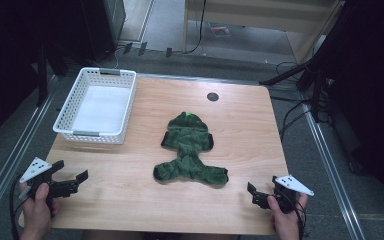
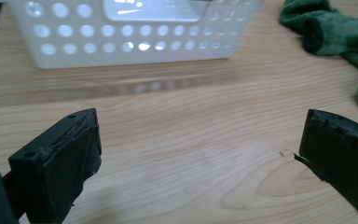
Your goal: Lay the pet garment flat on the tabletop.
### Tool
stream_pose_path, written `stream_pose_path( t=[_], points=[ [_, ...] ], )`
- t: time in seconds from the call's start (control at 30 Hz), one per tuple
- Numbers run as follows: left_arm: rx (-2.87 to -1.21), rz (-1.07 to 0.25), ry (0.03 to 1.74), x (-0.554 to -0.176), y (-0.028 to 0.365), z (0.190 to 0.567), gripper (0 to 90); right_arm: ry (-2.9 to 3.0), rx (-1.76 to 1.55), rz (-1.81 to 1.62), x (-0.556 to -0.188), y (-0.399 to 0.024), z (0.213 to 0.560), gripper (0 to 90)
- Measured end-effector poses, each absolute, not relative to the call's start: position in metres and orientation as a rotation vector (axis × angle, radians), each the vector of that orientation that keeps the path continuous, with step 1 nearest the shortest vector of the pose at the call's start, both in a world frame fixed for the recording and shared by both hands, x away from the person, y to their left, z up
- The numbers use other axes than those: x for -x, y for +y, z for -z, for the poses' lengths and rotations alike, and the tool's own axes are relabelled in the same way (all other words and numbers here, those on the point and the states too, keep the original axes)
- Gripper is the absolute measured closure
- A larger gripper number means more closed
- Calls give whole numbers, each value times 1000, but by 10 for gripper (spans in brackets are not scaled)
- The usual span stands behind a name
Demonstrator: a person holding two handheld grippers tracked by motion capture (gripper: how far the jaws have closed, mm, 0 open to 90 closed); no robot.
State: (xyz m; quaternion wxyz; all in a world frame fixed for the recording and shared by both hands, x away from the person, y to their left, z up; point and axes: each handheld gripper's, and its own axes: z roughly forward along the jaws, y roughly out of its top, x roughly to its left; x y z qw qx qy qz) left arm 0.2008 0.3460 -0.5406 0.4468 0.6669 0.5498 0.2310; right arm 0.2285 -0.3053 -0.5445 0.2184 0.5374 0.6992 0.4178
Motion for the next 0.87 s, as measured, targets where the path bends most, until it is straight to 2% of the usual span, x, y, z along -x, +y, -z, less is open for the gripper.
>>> stream_pose_path(
  t=[0.23, 0.43, 0.87],
  points=[
    [-1664, -675, 1401, -202, 364, 544, 0, 1915, -1506, -1136, -224, -320, 546, 0],
    [-1598, -616, 1428, -206, 372, 548, 0, 1879, -1548, -1156, -226, -326, 548, 0],
    [-1613, -626, 1437, -213, 367, 553, 0, 1886, -1572, -1147, -227, -326, 549, 0]
  ],
)
